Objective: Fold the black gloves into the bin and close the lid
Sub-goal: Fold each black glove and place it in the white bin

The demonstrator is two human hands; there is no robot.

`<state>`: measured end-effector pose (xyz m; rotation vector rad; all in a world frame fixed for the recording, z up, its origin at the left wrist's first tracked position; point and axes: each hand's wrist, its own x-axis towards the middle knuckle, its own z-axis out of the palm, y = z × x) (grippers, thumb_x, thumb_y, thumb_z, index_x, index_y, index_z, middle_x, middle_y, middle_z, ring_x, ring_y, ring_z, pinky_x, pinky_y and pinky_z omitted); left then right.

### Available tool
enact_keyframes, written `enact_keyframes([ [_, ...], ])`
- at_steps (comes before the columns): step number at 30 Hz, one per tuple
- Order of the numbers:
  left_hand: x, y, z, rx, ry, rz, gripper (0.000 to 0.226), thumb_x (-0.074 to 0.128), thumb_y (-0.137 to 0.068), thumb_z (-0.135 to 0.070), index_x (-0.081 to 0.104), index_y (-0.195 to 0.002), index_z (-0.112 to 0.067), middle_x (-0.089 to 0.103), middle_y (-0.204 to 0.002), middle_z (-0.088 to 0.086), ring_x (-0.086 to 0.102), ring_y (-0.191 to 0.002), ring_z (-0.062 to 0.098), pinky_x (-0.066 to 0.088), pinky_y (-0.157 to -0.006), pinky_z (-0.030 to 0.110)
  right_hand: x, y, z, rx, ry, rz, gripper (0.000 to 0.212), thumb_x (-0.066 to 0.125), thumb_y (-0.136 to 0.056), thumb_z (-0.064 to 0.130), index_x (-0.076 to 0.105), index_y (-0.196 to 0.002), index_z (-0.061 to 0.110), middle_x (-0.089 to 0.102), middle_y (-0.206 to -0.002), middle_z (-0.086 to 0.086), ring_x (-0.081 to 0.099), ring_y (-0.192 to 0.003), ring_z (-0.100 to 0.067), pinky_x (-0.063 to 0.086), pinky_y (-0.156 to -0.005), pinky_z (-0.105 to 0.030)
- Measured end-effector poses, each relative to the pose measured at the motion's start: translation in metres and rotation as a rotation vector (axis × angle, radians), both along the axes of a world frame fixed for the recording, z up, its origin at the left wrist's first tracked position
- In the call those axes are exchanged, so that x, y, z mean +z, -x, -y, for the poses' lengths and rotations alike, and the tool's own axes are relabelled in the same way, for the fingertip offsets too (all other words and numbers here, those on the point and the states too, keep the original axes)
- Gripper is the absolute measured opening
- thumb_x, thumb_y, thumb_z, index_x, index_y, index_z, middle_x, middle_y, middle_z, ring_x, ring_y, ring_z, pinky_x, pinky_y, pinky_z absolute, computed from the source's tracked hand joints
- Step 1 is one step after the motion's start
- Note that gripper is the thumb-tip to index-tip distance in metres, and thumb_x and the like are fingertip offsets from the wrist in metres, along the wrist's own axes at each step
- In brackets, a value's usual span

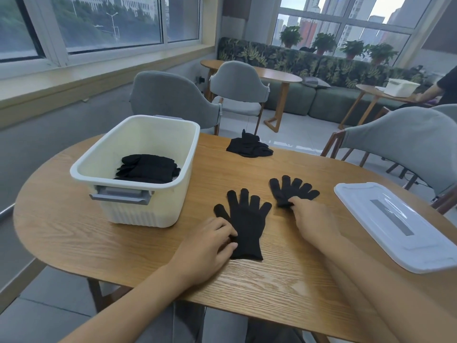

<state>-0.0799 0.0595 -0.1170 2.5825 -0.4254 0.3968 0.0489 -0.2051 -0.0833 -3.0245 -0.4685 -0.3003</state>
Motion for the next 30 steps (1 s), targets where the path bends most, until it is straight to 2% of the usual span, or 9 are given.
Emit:
enact_keyframes([
  [3, -0.001, 0.004, -0.002, -0.012, -0.015, -0.031, 0.034, 0.052, -0.099, -0.047, 0.06, -0.128, -0.032, 0.054, -0.124, -0.022, 0.046, -0.115, -0.004, 0.045, -0.095, 0.02, 0.013, -0.001, -0.005, -0.067, -0.458, -0.002, 0.029, 0.043, -0.106, 0.026, 0.063, -0.127, 0.025, 0.068, -0.092, 0.006, 0.059, -0.076, -0.009, 0.051, -0.063, -0.03],
  [5, -0.001, 0.006, -0.002, -0.009, -0.004, -0.031, 0.038, 0.052, -0.099, -0.05, 0.059, -0.131, -0.032, 0.054, -0.128, -0.022, 0.046, -0.118, -0.005, 0.044, -0.097, 0.019, 0.024, 0.002, -0.013, -0.074, -0.536, 0.078, 0.028, 0.045, -0.106, 0.025, 0.064, -0.126, 0.023, 0.068, -0.091, 0.007, 0.056, -0.071, -0.005, 0.048, -0.06, -0.025],
  [7, -0.001, 0.008, -0.002, -0.011, 0.001, -0.021, 0.041, 0.051, -0.098, -0.052, 0.059, -0.133, -0.032, 0.054, -0.131, -0.021, 0.046, -0.121, -0.005, 0.044, -0.099, 0.018, 0.031, 0.016, -0.026, 0.025, -0.524, 0.159, 0.029, 0.047, -0.105, 0.021, 0.063, -0.129, 0.022, 0.07, -0.103, 0.006, 0.059, -0.08, -0.006, 0.047, -0.065, -0.022],
  [10, -0.003, 0.009, -0.002, -0.019, 0.006, -0.012, 0.043, 0.051, -0.098, -0.054, 0.059, -0.134, -0.033, 0.053, -0.133, -0.022, 0.045, -0.123, -0.006, 0.042, -0.1, 0.016, 0.015, 0.051, -0.043, 0.275, -0.416, 0.268, 0.037, 0.063, -0.094, 0.008, 0.065, -0.13, 0.017, 0.071, -0.113, 0.0, 0.066, -0.098, -0.017, 0.051, -0.08, -0.027],
  [13, -0.004, 0.009, -0.002, -0.017, -0.001, 0.0, 0.044, 0.052, -0.097, -0.054, 0.06, -0.134, -0.031, 0.054, -0.134, -0.021, 0.046, -0.123, -0.005, 0.041, -0.1, 0.014, -0.028, 0.079, -0.052, 0.429, -0.125, 0.235, 0.049, 0.074, -0.082, 0.002, 0.066, -0.129, 0.014, 0.068, -0.126, -0.004, 0.065, -0.116, -0.02, 0.053, -0.092, -0.03],
  [15, -0.004, 0.01, -0.001, -0.017, -0.006, 0.004, 0.043, 0.053, -0.098, -0.053, 0.061, -0.133, -0.03, 0.056, -0.134, -0.02, 0.047, -0.123, -0.004, 0.041, -0.101, 0.015, -0.044, 0.087, -0.052, 0.443, -0.071, 0.221, 0.053, 0.077, -0.08, 0.001, 0.065, -0.131, 0.013, 0.065, -0.132, -0.004, 0.062, -0.123, -0.02, 0.054, -0.094, -0.032],
  [22, -0.007, 0.008, -0.002, -0.009, -0.008, 0.008, 0.039, 0.054, -0.099, -0.044, 0.063, -0.134, -0.028, 0.057, -0.136, -0.018, 0.047, -0.126, -0.002, 0.043, -0.104, 0.021, -0.044, 0.09, -0.054, 0.397, -0.14, 0.244, 0.051, 0.08, -0.077, -0.001, 0.069, -0.126, 0.011, 0.069, -0.126, -0.005, 0.066, -0.117, -0.018, 0.058, -0.091, -0.031],
  [28, -0.006, 0.008, 0.0, -0.007, -0.006, 0.008, 0.039, 0.054, -0.099, -0.044, 0.063, -0.133, -0.027, 0.058, -0.135, -0.017, 0.047, -0.126, -0.002, 0.042, -0.104, 0.02, -0.033, 0.097, -0.056, 0.385, -0.25, 0.202, 0.034, 0.067, -0.09, 0.003, 0.067, -0.123, 0.012, 0.071, -0.117, -0.001, 0.067, -0.108, -0.013, 0.057, -0.084, -0.023],
  [30, -0.005, 0.009, 0.0, -0.003, 0.0, 0.005, 0.037, 0.057, -0.098, -0.042, 0.065, -0.13, -0.025, 0.06, -0.133, -0.015, 0.049, -0.124, 0.0, 0.042, -0.102, 0.019, -0.031, 0.102, -0.057, 0.384, -0.27, 0.21, 0.034, 0.068, -0.089, 0.002, 0.067, -0.122, 0.011, 0.071, -0.117, -0.001, 0.066, -0.109, -0.012, 0.056, -0.087, -0.023],
])
